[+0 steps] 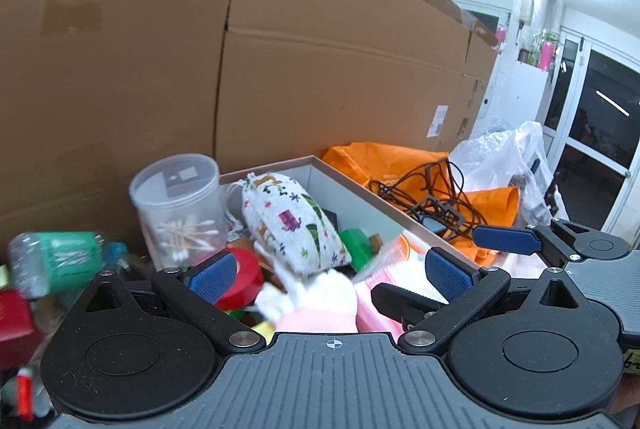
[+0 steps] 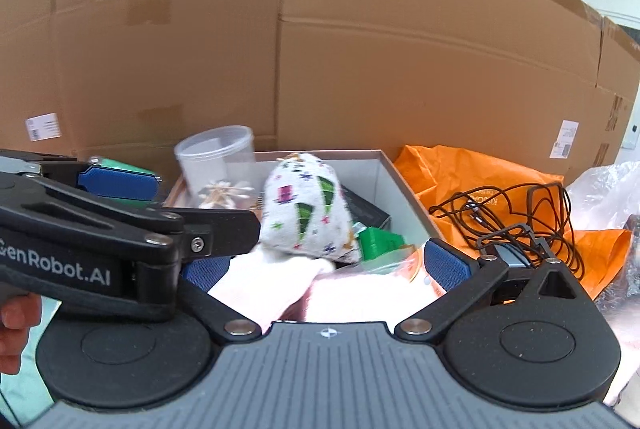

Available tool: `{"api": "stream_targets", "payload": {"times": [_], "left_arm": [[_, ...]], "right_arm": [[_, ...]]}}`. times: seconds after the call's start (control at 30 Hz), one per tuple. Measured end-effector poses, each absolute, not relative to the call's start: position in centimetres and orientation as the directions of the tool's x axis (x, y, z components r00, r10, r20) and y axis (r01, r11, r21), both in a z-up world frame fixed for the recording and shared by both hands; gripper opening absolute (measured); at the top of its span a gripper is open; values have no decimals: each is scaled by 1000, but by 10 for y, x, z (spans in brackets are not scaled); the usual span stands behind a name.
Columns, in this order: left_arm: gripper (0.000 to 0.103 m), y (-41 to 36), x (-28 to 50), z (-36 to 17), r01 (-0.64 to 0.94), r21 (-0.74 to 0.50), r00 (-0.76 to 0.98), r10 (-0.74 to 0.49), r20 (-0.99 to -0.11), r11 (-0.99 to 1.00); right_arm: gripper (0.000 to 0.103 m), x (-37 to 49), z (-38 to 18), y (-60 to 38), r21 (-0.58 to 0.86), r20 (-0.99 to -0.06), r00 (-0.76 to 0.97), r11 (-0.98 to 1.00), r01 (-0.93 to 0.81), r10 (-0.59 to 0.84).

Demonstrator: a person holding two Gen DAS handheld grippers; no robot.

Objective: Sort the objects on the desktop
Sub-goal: 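Open both grippers to drop the pouch and clothespin into the box, then withdraw both grippers from the box back to the table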

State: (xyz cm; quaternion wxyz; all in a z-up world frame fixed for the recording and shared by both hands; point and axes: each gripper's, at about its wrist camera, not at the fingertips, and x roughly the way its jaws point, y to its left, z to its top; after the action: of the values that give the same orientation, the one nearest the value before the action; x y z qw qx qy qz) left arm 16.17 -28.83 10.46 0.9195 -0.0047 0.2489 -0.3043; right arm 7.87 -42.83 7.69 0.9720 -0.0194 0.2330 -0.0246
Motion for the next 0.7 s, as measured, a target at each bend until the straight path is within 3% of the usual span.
{"api": "stream_targets", "payload": {"times": [0.4,0.7], "left_arm": [[103,-191,43,77,450,-215,765,-498,-409,867],[103,-99,-33,32,297,-244,818,-378,-434,923]], "right_arm": [[103,-7,60,-344,41,-429,895,992,-115,122],[103,-52,19,-246,65,-441,847,952,-298,295]]}}
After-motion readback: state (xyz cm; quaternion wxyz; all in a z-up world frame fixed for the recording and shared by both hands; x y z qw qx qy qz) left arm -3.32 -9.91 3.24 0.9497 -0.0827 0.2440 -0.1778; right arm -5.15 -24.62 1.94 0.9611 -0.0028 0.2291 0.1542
